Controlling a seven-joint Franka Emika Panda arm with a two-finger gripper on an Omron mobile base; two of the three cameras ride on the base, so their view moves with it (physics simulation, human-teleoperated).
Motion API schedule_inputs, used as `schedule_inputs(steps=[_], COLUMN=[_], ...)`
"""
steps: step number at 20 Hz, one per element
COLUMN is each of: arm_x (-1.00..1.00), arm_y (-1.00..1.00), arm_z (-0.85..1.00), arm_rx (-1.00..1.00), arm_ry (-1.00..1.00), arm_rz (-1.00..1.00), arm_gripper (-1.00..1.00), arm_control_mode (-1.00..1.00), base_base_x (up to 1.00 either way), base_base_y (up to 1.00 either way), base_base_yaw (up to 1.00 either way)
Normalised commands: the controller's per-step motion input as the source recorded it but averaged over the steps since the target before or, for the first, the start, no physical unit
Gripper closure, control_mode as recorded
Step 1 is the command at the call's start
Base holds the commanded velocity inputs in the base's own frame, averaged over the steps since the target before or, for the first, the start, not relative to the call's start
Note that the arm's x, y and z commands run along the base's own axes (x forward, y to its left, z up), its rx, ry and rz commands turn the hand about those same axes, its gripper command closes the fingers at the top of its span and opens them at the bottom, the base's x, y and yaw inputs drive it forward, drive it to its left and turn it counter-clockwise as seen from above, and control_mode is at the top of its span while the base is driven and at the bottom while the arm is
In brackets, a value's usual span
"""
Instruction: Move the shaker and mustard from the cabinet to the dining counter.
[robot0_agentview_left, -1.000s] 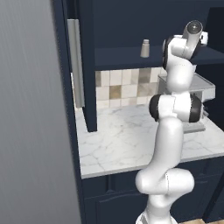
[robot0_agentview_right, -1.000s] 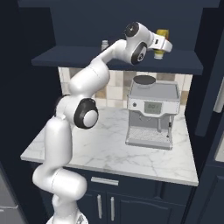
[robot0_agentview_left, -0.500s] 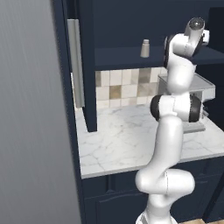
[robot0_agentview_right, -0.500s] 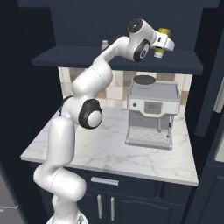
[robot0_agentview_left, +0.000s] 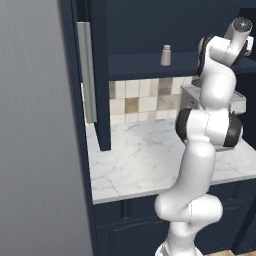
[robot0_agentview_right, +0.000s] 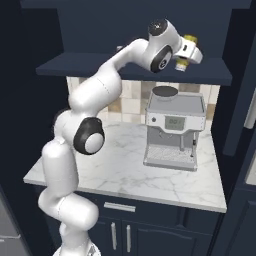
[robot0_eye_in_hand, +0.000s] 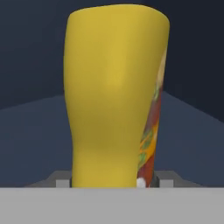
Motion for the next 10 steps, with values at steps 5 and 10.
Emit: schedule_inputs(steps=[5,10], arm_x=[-0.59,-0.56], arm_y=[0.2,0.27], arm_z=[-0.32,0.54], arm_rx=[-0.16,-0.21], arm_ry=[-0.49,-0.22], arm_rz=[0.0,0.0], arm_gripper=[1.0,1.0], arm_control_mode=[-1.0,-1.0], base_base_x=[0.0,0.0], base_base_y=[0.0,0.0], base_base_yaw=[0.0,0.0])
